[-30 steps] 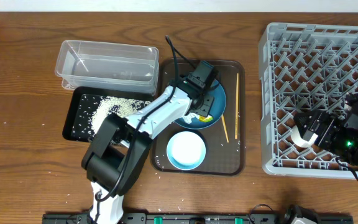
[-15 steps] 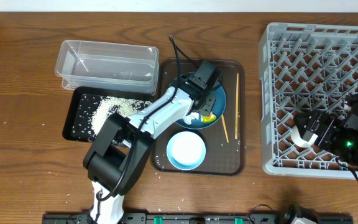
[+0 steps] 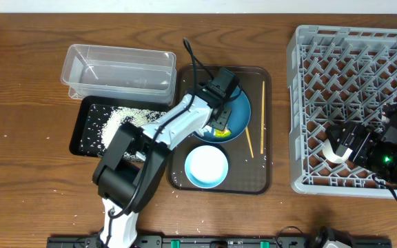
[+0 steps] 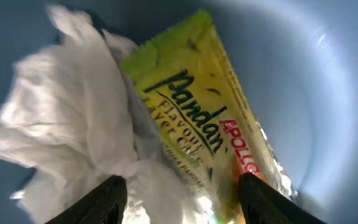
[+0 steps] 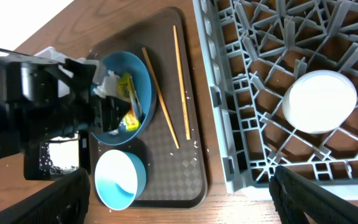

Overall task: Sort waste into correct bins and load items into the dishwasher rack
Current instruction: 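Grasp the crumpled white tissue on the blue plate with the left gripper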

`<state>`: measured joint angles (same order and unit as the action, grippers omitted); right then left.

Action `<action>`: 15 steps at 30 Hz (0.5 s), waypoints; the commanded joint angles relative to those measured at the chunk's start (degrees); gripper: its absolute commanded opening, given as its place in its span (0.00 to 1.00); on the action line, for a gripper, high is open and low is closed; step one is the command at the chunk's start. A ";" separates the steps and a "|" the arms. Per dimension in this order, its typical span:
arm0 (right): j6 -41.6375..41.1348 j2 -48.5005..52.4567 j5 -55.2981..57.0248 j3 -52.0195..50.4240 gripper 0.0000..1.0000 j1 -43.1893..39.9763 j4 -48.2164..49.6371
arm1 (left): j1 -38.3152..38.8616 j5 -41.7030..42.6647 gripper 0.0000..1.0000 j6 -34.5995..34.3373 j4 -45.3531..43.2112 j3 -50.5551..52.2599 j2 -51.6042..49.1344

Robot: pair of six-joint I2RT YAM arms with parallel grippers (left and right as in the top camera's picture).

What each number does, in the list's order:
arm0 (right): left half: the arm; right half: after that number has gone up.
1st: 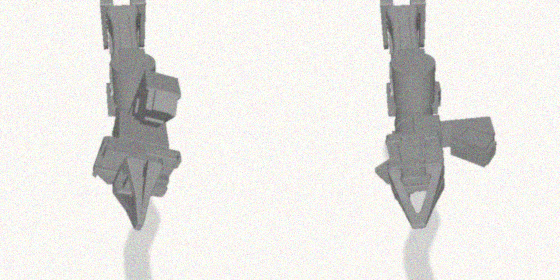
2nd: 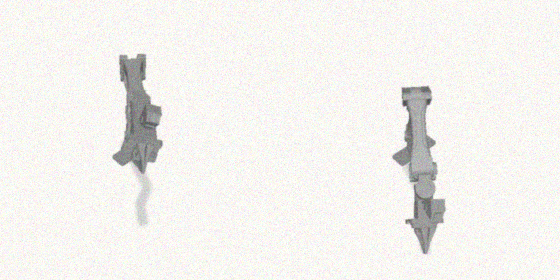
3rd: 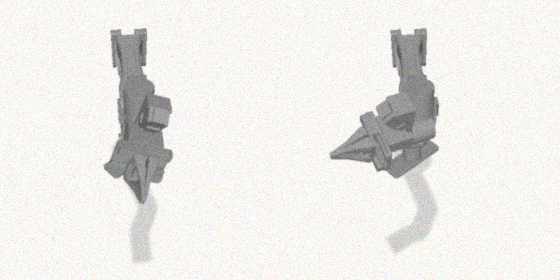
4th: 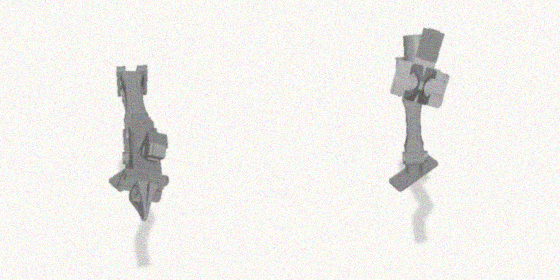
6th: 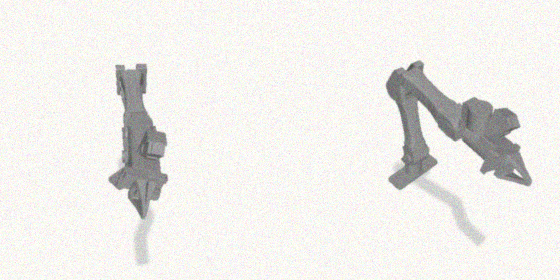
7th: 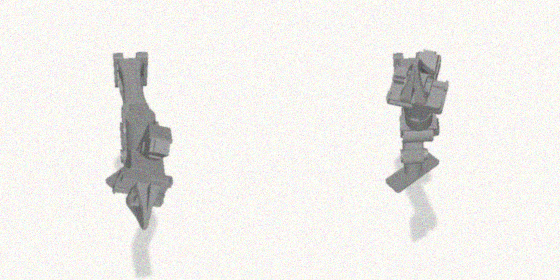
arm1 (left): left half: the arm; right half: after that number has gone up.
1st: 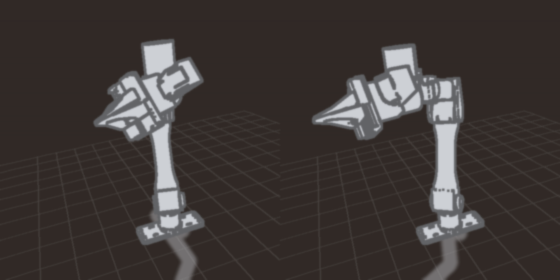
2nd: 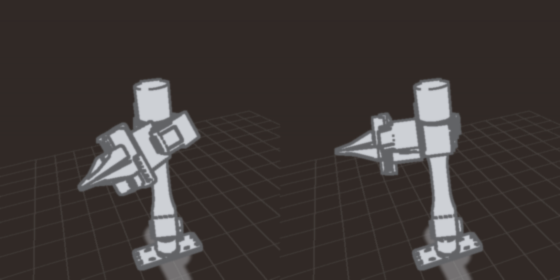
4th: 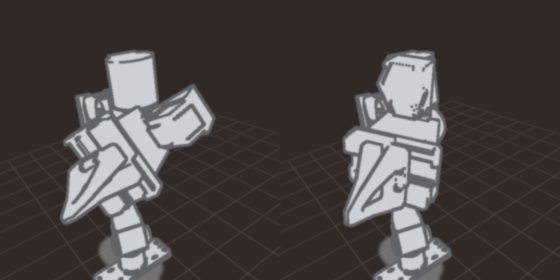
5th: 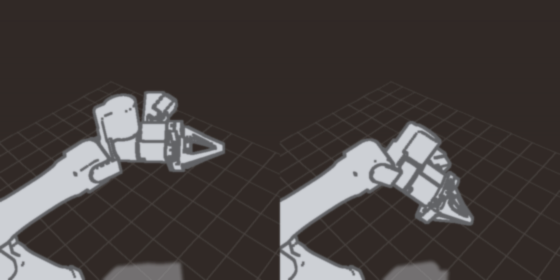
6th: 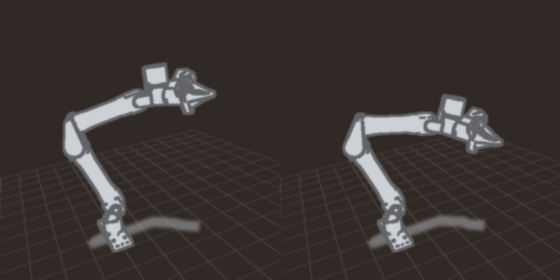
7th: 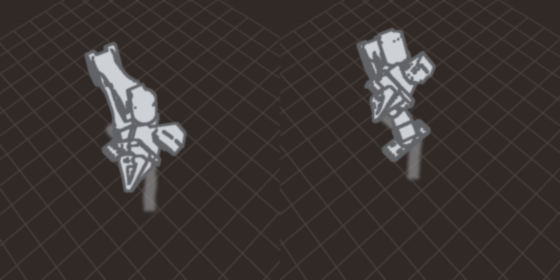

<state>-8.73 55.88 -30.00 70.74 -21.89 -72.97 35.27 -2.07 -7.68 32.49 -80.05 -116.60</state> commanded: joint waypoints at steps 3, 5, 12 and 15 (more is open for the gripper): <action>-0.42 0.00 -0.22 0.66 0.91 0.55 -0.17 | -0.04 0.55 0.60 -0.74 3.87 -0.96 2.03; -0.42 0.00 -0.22 0.66 0.91 0.55 -0.17 | -0.07 0.52 0.60 -0.74 4.81 -1.31 5.01; -0.44 0.00 -0.22 0.66 0.91 0.55 -0.15 | -0.07 0.48 0.60 -0.68 5.27 -1.31 12.57; -0.44 0.00 -0.22 0.66 0.91 0.55 -0.20 | -0.33 -3.30 0.60 -0.66 6.51 -1.07 12.20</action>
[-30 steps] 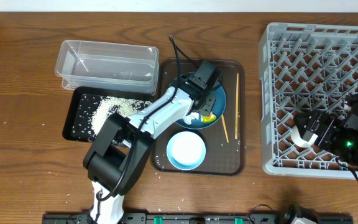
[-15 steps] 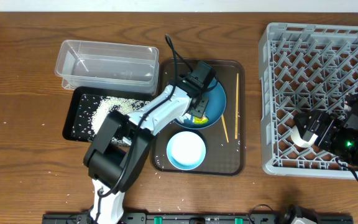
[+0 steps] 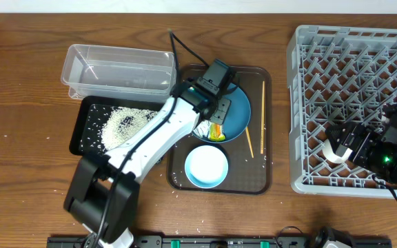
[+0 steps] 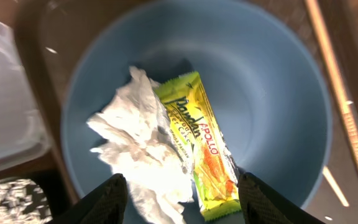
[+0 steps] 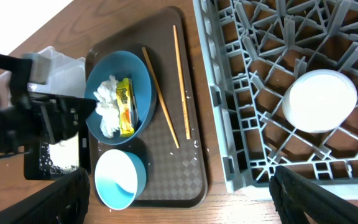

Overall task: Sort waste into correct bins and load items into the dishwasher rack
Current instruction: 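Grasp the crumpled white tissue on the blue plate with the left gripper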

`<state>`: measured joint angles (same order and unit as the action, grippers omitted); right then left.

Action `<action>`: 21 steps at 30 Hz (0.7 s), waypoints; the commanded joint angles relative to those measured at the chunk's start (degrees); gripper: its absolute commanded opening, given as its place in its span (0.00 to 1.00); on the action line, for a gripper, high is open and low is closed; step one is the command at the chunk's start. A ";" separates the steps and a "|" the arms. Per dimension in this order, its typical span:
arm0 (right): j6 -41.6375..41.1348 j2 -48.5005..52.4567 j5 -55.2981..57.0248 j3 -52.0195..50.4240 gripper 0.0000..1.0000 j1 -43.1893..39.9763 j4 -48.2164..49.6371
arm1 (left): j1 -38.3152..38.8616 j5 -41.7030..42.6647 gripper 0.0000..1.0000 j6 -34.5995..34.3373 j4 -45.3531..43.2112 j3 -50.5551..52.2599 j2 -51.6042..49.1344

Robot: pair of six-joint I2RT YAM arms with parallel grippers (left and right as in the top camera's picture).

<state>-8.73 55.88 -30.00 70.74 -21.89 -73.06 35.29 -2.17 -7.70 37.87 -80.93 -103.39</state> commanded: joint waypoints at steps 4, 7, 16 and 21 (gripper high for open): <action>-0.44 0.00 -0.22 0.66 0.91 0.55 -0.44 | -1.14 -4.79 0.61 -0.35 0.15 0.90 -4.02; -0.48 0.00 -0.24 0.66 0.91 0.55 -0.52 | -1.70 -4.83 0.61 0.22 -1.07 0.90 -7.65; -0.44 0.00 -0.22 0.66 0.91 0.55 -1.88 | -2.97 -5.75 0.46 0.11 -3.43 0.87 -16.81; -0.44 0.00 -0.20 0.66 0.91 0.55 -2.19 | -2.82 1.86 0.06 -0.48 -0.87 -1.05 -14.08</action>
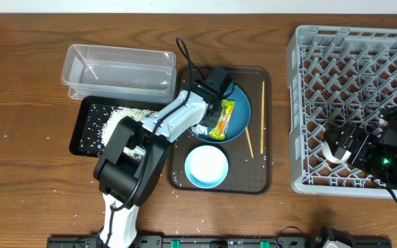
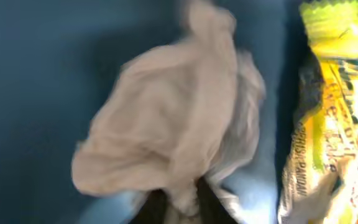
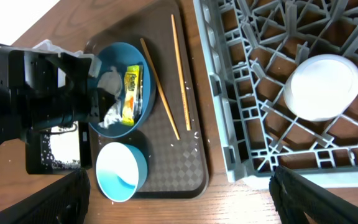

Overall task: Sort waste into correct bins and load items into the dishwasher rack
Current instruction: 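Grasp the crumpled white tissue on the blue plate with the left gripper, then carry the tissue to the clear plastic bin and release it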

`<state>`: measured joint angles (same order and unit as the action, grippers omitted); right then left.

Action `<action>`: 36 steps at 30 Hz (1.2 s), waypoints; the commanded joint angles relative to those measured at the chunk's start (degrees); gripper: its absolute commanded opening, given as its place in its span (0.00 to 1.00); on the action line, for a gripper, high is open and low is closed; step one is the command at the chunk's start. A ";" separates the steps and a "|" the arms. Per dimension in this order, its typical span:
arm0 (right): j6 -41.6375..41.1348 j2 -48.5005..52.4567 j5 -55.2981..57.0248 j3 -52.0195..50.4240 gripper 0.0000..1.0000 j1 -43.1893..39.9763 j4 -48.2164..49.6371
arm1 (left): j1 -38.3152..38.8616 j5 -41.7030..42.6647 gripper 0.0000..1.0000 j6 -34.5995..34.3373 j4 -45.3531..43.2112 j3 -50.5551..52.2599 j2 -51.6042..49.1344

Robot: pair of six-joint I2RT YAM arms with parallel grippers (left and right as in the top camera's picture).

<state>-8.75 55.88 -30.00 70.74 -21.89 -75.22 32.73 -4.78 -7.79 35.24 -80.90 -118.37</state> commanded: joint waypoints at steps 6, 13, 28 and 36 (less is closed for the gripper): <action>-0.44 0.00 -0.22 0.66 0.91 0.55 0.13 | -0.61 6.27 0.06 -2.54 7.39 -5.01 10.36; -0.39 0.00 -0.20 0.66 0.91 0.55 -0.85 | -6.88 -5.18 0.06 -2.36 4.02 -5.60 18.80; -0.39 0.00 -0.20 0.66 0.91 0.55 -2.64 | -22.36 8.28 0.66 -2.25 -6.29 -5.77 9.88; -0.39 0.00 1.36 0.66 0.91 0.55 -2.64 | -13.07 13.51 0.63 -2.34 1.86 -5.84 15.23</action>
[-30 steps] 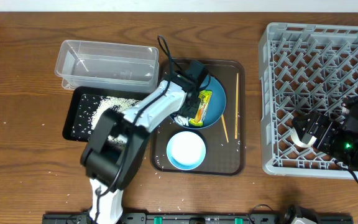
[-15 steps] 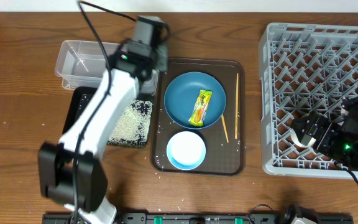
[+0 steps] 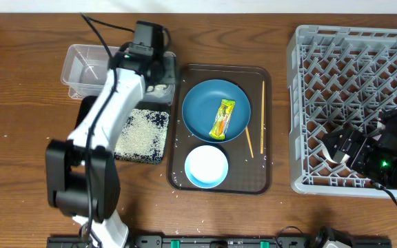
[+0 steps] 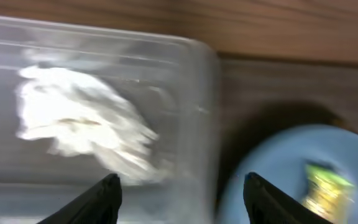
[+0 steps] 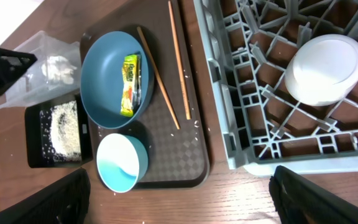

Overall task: Sort waste into correct bins and load items into the dishwasher rack
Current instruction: 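Carry the tissue to the clear plastic bin and release it, then reach the left gripper back to the yellow snack wrapper on the plate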

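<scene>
My left gripper hangs open and empty over the right end of the clear plastic bin. A crumpled white tissue lies inside that bin. The yellow snack wrapper rests alone on the blue plate on the brown tray. A light blue bowl and two wooden chopsticks also lie on the tray. My right gripper is held open above the grey dishwasher rack, whose white cup sits in a slot.
A black tray of spilled rice sits between the clear bin and the brown tray, partly under my left arm. Loose rice grains dot the wooden table. The rack fills the right side.
My left gripper was shut on the tissue down in the blue plate. Now it is open over the clear bin and the tissue lies in the bin. The right arm barely moved.
At first my left gripper was open, low in the plate beside the tissue and wrapper. Then it was higher, still open, with both in the plate. Then it was shut on the tissue. Now the tissue is in the clear bin and the wrapper stays on the plate.
</scene>
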`<state>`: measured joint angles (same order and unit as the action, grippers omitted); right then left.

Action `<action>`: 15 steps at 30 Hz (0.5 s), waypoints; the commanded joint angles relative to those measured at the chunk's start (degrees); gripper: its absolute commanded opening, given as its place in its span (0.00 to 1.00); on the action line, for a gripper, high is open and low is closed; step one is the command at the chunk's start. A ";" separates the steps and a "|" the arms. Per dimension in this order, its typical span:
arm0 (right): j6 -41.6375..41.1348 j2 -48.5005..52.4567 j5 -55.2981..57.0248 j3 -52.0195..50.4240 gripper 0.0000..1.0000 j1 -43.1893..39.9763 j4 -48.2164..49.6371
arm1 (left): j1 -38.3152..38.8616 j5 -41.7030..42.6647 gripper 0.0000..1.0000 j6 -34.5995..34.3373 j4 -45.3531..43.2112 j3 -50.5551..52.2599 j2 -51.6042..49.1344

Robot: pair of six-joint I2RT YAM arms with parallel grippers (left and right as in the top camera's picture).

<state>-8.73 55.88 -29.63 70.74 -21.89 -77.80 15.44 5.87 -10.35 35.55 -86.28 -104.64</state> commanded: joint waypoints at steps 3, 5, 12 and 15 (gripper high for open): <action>-0.39 0.00 1.31 0.66 0.91 0.55 -0.20 | 9.49 1.97 0.49 0.28 2.19 1.44 0.28; -0.39 0.00 1.33 0.66 0.91 0.55 -0.28 | 12.70 0.85 0.49 0.26 2.03 2.64 -1.33; -0.39 0.00 1.33 0.66 0.91 0.55 -0.70 | 20.65 0.33 0.49 0.26 1.25 3.43 -9.01; -0.39 0.00 1.33 0.66 0.91 0.55 -0.85 | 22.51 -2.10 0.49 0.26 -0.02 3.45 -11.82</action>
<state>-8.75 55.88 -28.47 70.74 -21.89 -78.46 36.69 6.63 -10.33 36.14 -82.91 -114.63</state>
